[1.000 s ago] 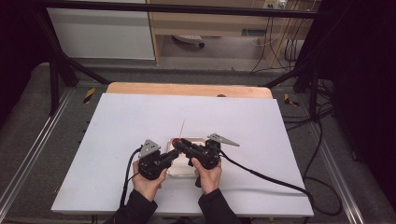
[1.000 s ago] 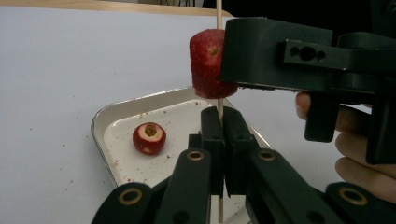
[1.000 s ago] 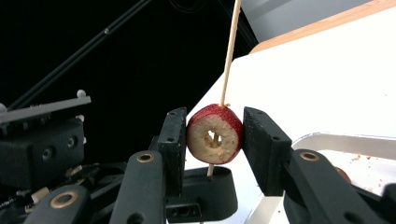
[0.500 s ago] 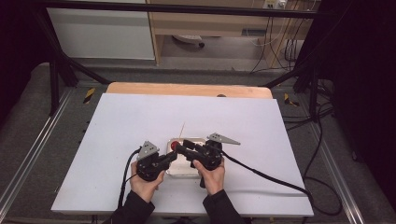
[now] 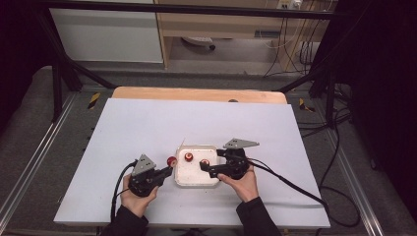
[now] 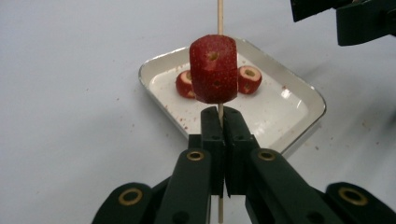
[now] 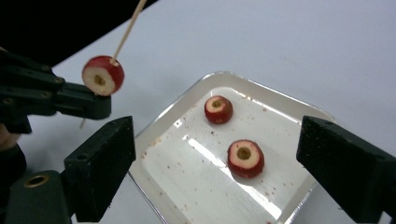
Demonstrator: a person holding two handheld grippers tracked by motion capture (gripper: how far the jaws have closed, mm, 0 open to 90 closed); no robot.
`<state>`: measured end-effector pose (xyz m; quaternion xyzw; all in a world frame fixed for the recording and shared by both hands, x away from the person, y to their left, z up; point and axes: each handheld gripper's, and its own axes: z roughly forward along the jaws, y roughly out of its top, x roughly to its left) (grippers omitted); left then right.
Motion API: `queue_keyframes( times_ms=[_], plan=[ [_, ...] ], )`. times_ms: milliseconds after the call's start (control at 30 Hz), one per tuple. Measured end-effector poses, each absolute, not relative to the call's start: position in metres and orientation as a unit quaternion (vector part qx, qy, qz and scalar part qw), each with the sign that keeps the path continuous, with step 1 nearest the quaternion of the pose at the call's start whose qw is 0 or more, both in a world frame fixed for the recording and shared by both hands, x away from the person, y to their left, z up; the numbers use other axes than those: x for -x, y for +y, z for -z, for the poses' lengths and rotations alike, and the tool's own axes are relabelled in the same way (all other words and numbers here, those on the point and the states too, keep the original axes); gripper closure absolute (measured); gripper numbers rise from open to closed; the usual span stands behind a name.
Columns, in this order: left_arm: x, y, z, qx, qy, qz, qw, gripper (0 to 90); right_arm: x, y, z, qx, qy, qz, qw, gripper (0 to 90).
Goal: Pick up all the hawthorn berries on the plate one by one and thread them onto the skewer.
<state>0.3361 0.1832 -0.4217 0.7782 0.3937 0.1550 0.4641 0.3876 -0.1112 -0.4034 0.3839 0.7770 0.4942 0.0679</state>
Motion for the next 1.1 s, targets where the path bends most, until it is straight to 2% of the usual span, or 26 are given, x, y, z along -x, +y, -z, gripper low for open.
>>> queue_keyframes(
  times_ms=[433, 833, 1100],
  plan=[
    [-0.329, 0.208, 0.431, -0.804, 0.38, -0.156, 0.429, 88.2, -0.398, -0.113, 0.396, -0.359, 0.838, -0.402, 0.089, 9.2],
    [-0.33, 0.211, 0.436, -0.812, 0.377, -0.148, 0.42, 88.3, -0.421, -0.089, 0.391, -0.343, 0.886, -0.304, 0.07, 17.1],
    [-0.331, 0.212, 0.437, -0.812, 0.378, -0.147, 0.419, 88.3, -0.438, -0.071, 0.394, -0.343, 0.897, -0.276, 0.045, 29.1]
  ],
)
